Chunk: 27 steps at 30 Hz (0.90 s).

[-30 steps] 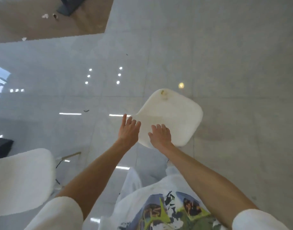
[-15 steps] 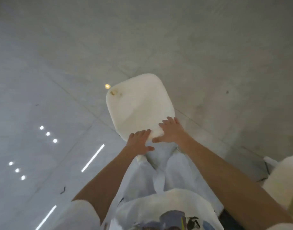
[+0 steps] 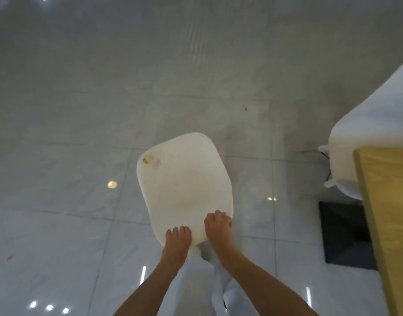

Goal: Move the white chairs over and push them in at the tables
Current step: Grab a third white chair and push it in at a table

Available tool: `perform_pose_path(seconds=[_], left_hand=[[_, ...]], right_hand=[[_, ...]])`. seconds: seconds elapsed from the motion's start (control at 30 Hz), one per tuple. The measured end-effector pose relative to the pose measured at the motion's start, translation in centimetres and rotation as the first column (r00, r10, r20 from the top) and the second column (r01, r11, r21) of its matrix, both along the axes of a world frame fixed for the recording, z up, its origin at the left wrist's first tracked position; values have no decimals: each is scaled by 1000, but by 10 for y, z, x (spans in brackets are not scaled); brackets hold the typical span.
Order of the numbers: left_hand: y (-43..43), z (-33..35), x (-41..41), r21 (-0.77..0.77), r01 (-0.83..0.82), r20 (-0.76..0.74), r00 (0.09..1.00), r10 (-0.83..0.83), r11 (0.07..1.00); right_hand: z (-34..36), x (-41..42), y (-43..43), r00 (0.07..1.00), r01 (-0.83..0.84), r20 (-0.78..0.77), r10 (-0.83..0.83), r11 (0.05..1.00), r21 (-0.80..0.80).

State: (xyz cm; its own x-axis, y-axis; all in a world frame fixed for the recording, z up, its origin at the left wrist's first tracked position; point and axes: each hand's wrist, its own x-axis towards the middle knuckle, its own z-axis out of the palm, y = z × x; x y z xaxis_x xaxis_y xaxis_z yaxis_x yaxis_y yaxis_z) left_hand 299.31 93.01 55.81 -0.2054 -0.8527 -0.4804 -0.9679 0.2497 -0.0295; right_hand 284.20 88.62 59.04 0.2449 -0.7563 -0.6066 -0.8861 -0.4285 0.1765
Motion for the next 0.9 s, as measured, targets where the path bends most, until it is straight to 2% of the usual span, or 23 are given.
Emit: perform_pose_path(seconds=[0.1, 0.17, 0.23, 0.3, 0.37, 0.5, 0.53, 0.6, 0.67, 0.73, 0.77, 0.83, 0.9], left_hand=[[14, -5, 20, -51, 166, -23, 986, -167, 985], [6, -9, 35, -112, 307, -16, 950, -311, 945], [-4, -11, 48, -158, 430, -11, 899, -437, 889], [-10, -15, 64, -139, 506, -45, 856, -516, 851], [-14, -17, 85, -148, 589, -39, 799, -600, 794], [-30, -2, 137, -66, 723, -15, 688, -726, 687], [-34, 0, 152, -11, 744, -6, 668, -745, 668], [-53, 4, 185, 0, 800, -7, 600, -800, 600], [-67, 7, 213, -61, 834, -38, 548, -836, 549], [-81, 8, 238, -83, 884, -35, 458, -888, 459], [-89, 5, 246, -79, 908, -34, 410, -911, 412], [-106, -2, 253, -170, 924, -74, 335, -939, 343], [-115, -3, 260, -86, 944, -138, 305, -943, 318]], right_hand=[[0, 7, 39, 998, 57, 0, -57, 998, -22], [10, 21, 51, 996, 71, -45, -74, 996, -49], [10, 38, 69, 988, 112, -104, -112, 994, -5], [8, 59, 80, 951, 279, -162, -264, 957, 75], [5, 82, 84, 894, 426, -187, -407, 901, 76], [-11, 146, 96, 822, 542, -176, -542, 839, -51], [-12, 162, 97, 790, 589, -171, -589, 806, -55], [-12, 201, 90, 727, 666, -146, -671, 740, -89], [-22, 244, 87, 627, 772, -2, -779, 622, -129], [-35, 280, 87, 543, 832, 121, -831, 513, -210], [-41, 295, 84, 515, 844, 125, -848, 475, -251], [-48, 315, 77, 464, 864, 80, -882, 431, -261], [-46, 325, 70, 328, 928, 89, -941, 303, -216]])
